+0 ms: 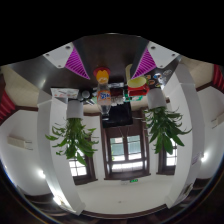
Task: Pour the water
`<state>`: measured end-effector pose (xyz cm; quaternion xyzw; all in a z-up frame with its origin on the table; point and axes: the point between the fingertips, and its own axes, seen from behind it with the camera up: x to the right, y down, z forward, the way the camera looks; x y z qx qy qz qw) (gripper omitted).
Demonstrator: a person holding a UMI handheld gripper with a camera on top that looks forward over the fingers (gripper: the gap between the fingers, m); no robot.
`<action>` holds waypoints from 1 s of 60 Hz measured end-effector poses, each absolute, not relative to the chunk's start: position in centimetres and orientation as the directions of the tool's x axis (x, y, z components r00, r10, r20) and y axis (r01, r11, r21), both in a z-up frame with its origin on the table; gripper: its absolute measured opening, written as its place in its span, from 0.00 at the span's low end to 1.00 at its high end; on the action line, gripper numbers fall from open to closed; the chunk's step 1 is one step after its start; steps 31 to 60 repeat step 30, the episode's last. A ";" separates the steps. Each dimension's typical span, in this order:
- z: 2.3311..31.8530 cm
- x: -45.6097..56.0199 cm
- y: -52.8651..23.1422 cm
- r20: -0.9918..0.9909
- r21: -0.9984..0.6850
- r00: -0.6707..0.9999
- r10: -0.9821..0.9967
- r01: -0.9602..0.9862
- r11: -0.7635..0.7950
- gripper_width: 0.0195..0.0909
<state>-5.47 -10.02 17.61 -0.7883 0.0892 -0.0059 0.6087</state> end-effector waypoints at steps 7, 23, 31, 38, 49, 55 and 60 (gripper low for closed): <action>19.4 -6.3 -11.9 -0.059 -0.967 0.992 -0.115 -0.086 -0.239 0.84; 21.4 -6.6 -16.1 0.006 -0.971 0.994 -0.112 -0.021 -0.239 0.83; 21.5 -6.8 -16.3 0.010 -0.973 0.995 -0.101 -0.013 -0.230 0.83; 21.5 -6.8 -16.3 0.010 -0.973 0.995 -0.101 -0.013 -0.230 0.83; 21.5 -6.8 -16.3 0.010 -0.973 0.995 -0.101 -0.013 -0.230 0.83; 21.5 -6.8 -16.3 0.010 -0.973 0.995 -0.101 -0.013 -0.230 0.83; 21.5 -6.8 -16.3 0.010 -0.973 0.995 -0.101 -0.013 -0.230 0.83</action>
